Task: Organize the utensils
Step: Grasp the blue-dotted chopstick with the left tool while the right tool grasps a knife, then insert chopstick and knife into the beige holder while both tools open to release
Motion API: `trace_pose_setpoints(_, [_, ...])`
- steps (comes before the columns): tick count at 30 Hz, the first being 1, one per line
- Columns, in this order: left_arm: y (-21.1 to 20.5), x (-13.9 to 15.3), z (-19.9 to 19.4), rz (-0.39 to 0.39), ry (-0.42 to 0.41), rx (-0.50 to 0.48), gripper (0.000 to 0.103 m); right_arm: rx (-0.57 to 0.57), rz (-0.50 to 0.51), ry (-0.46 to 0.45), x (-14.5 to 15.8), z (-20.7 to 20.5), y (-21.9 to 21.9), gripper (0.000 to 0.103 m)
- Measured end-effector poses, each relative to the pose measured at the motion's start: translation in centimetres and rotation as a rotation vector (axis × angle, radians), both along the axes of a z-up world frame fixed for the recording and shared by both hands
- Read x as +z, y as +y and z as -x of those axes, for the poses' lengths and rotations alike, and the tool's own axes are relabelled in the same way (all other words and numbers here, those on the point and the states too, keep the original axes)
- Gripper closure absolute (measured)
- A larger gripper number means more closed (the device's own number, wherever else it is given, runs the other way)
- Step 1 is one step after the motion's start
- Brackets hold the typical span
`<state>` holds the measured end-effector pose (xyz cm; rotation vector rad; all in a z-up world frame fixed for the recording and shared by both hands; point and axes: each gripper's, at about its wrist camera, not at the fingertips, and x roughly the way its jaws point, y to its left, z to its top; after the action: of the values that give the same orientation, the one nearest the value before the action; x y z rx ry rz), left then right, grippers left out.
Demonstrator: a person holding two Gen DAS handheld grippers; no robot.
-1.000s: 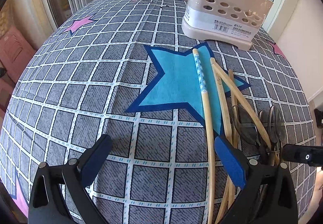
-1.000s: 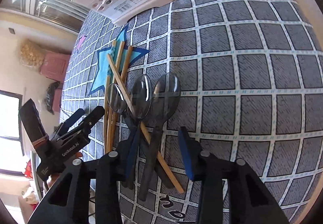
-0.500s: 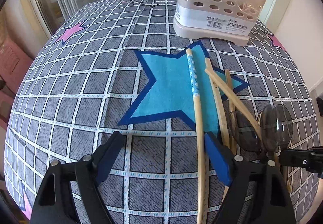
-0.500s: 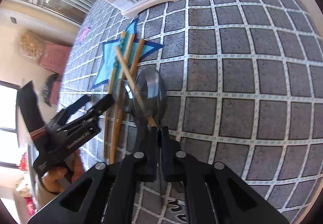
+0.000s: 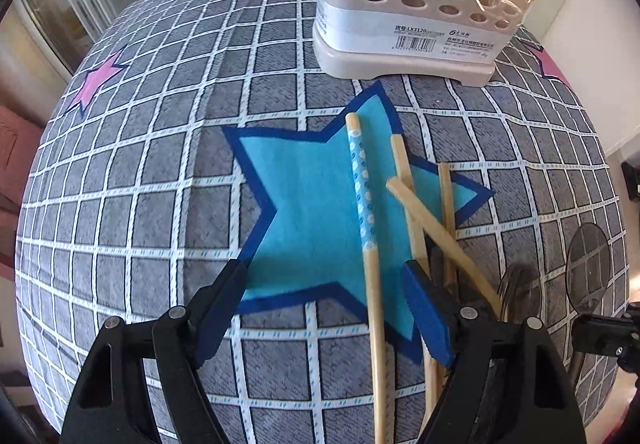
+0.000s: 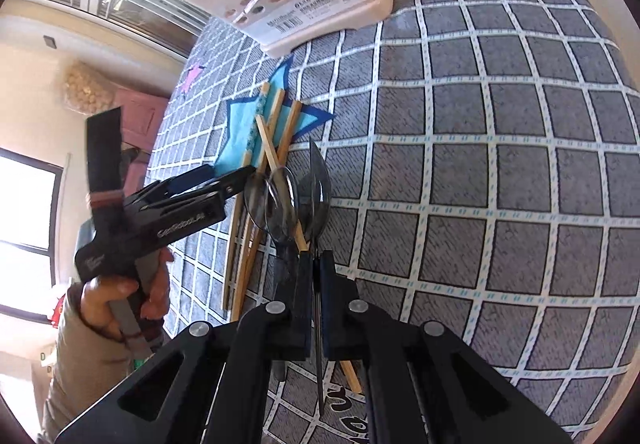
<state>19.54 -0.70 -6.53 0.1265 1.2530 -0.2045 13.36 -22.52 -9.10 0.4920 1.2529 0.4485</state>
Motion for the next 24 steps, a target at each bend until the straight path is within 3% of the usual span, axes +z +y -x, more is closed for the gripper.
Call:
trace_pose_setpoints(2, [-0.4, 0.0, -0.6, -0.003, 0.023, -0.011, 0.002, 0.003, -0.008, -0.006, 0.3, -0.2, -0.1, 0.100])
trace_pose_setpoints(4, [-0.9, 0.3, -0.7, -0.003, 0.027, -0.041, 0.015, 0.005, -0.009, -0.015, 0.6, -0.2, -0.4, 0.100])
trace_pose_setpoints(7, [-1.9, 0.7, -0.7, -0.006, 0.030, -0.078, 0.049, 0.006, -0.004, -0.028, 1.1, -0.4, -0.7, 0.100])
trace_pose_setpoints(8, [-2.1, 0.8, -0.7, -0.008, 0.031, -0.083, 0.065, 0.005, -0.004, -0.030, 1.2, -0.5, -0.8, 0.100])
trace_pose_setpoints(12, [-2.1, 0.9, 0.0, -0.010, 0.003, -0.079, 0.066, 0.005, -0.006, -0.037, 1.6, -0.9, -1.0, 0.100])
trace_pose_setpoints(15, [-0.8, 1.7, 1.2, 0.052, -0.057, -0.026, 0.066, 0.010, 0.003, -0.048, 2.0, -1.2, -1.1, 0.099])
trace_pose_setpoints(24, [1.0, 8.0, 3.8, 0.197, -0.289, 0.053, 0.066, 0.013, 0.041, -0.137, 4.5, -2.5, -1.1, 0.100])
